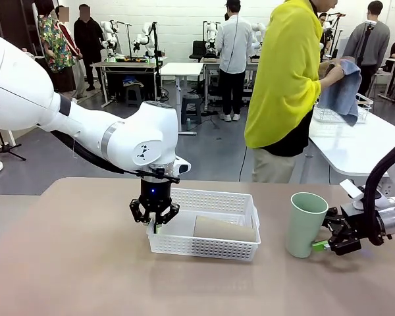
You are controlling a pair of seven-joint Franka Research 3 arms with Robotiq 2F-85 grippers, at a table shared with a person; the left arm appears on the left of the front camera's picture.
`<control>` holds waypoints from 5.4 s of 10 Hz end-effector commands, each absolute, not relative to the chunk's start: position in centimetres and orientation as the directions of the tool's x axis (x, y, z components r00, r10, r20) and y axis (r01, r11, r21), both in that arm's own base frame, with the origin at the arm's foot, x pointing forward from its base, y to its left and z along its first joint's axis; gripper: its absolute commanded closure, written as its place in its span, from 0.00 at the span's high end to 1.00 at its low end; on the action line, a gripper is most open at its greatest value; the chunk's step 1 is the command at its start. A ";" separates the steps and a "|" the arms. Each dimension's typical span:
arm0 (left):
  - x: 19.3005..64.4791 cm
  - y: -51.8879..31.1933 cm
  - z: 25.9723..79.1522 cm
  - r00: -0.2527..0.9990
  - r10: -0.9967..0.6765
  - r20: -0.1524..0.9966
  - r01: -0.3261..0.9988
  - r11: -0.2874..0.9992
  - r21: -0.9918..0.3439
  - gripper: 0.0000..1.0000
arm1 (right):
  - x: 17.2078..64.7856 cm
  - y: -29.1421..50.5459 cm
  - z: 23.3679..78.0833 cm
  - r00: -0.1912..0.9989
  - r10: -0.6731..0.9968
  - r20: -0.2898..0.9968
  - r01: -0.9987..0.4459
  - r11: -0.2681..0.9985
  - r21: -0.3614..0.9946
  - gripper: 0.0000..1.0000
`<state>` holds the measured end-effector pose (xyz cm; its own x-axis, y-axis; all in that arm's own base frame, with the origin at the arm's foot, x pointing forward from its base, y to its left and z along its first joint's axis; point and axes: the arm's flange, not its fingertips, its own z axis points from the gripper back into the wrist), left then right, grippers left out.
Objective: Clean and organize the cups into the basket.
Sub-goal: Pick up the Reusable plastic cup from the right side of the table and stack it inside the Organizing basket in the center of the table.
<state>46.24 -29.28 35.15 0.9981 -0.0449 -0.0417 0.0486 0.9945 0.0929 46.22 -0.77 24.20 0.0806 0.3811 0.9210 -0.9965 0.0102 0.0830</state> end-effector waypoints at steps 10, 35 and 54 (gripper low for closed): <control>46.3 -29.2 35.1 0.998 -0.060 -0.035 0.063 0.993 0.100 0.03 | 43.1 1.8 30.7 0.071 0.345 0.936 -0.997 0.029 0.065 0.21; 46.3 -29.2 35.1 0.998 -0.060 -0.035 0.063 0.993 0.100 0.03 | 52.5 26.9 42.2 0.072 0.954 0.292 -0.983 0.018 0.183 0.81; 46.3 -29.2 35.1 0.998 -0.060 -0.035 0.063 0.993 0.100 0.03 | 55.4 30.1 37.0 -0.043 0.969 0.243 -0.991 -0.071 0.110 0.81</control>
